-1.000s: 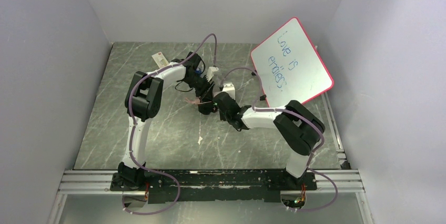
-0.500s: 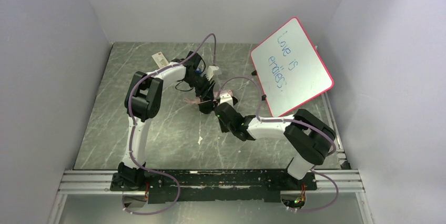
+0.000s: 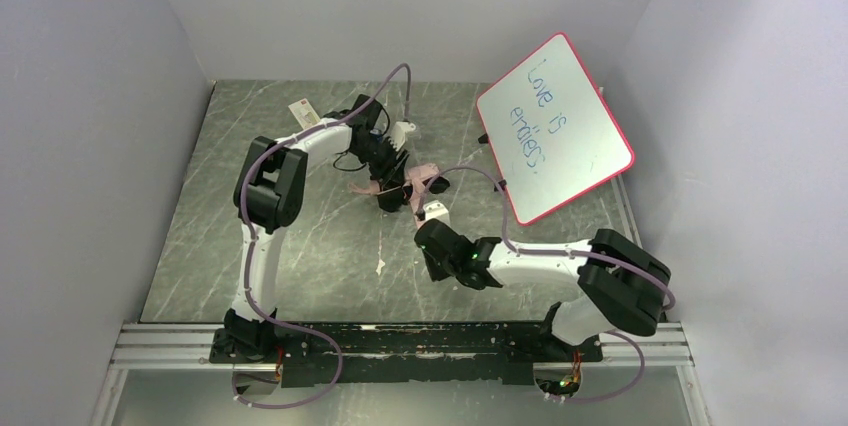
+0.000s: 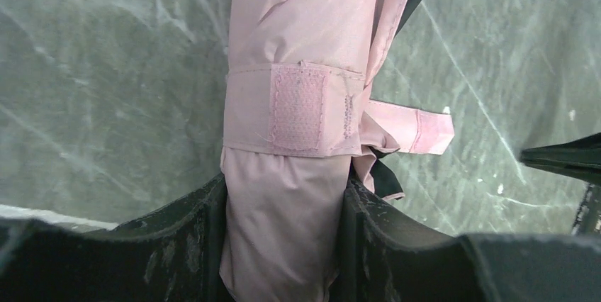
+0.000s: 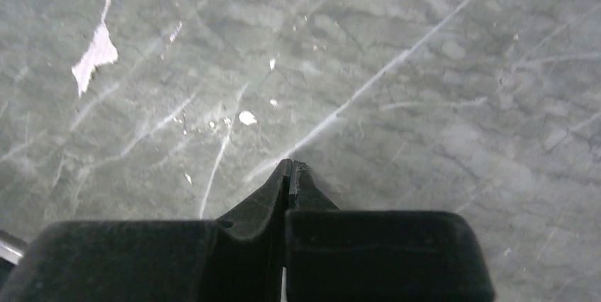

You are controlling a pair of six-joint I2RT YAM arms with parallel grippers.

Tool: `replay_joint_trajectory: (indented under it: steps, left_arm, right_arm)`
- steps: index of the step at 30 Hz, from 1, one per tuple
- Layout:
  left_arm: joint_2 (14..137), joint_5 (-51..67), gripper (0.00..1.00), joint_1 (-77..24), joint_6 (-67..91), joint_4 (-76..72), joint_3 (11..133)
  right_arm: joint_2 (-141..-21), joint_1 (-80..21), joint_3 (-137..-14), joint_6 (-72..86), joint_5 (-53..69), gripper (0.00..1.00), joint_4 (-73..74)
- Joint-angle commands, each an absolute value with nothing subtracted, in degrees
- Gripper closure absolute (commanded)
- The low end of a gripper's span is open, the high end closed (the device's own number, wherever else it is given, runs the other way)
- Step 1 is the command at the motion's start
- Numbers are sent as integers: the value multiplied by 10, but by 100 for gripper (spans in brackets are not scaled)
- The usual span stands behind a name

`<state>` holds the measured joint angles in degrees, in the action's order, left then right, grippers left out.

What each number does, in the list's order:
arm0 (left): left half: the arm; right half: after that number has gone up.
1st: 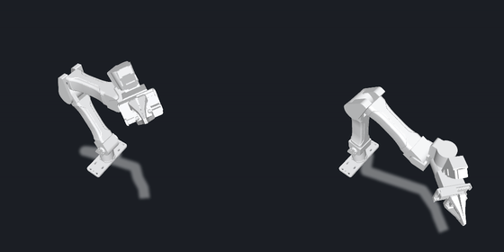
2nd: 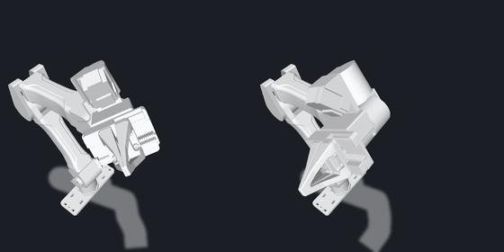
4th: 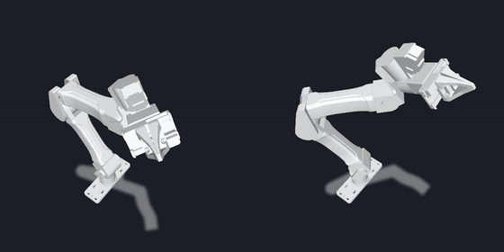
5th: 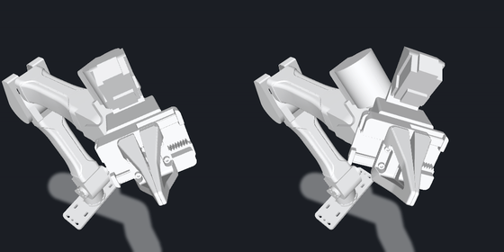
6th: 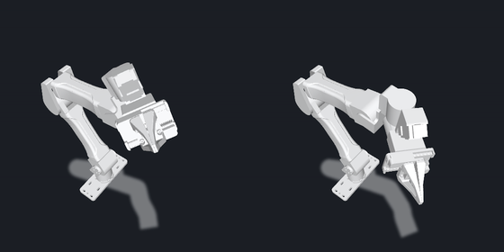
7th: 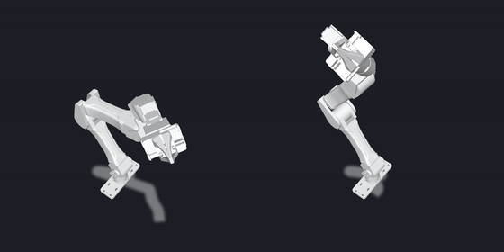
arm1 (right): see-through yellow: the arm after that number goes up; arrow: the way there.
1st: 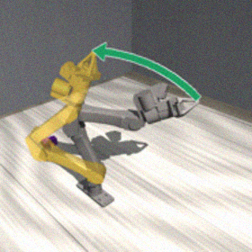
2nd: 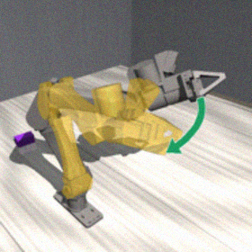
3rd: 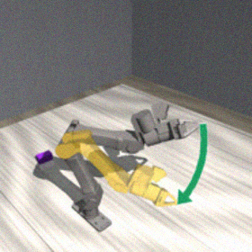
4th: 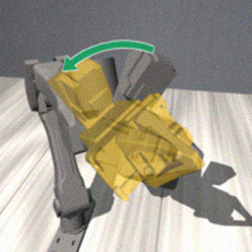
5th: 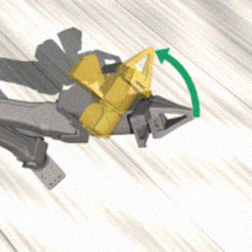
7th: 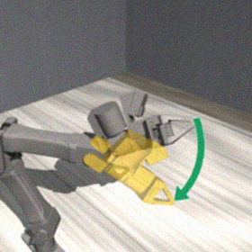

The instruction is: Put away the umbrella

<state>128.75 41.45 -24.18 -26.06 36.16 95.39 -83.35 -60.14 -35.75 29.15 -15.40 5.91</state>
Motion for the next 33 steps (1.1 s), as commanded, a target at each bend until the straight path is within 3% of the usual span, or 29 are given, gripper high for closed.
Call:
replay_joint_trajectory:
  steps: [1, 8, 11, 14, 23, 33]
  left_arm:
    - [1338, 195, 95, -228, -282, 327, 906]
    - [1308, 160, 95, -253, -292, 301, 862]
    - [1304, 149, 95, -259, -293, 291, 850]
    - [1299, 143, 95, -262, -292, 285, 840]
    - [1279, 117, 95, -268, -278, 256, 811]
    - [1255, 70, 95, -287, -274, 222, 770]
  right_arm:
    - [-811, -605, -350, 311, -149, 100, 126]
    - [-765, -584, -359, 321, -199, 99, 105]
    - [-740, -541, -352, 345, -185, 74, 89]
    - [-722, -496, -345, 401, -181, 63, 79]
    - [-693, -465, -272, 677, -161, 51, -34]
    - [-743, -492, -283, 924, -251, 52, -51]
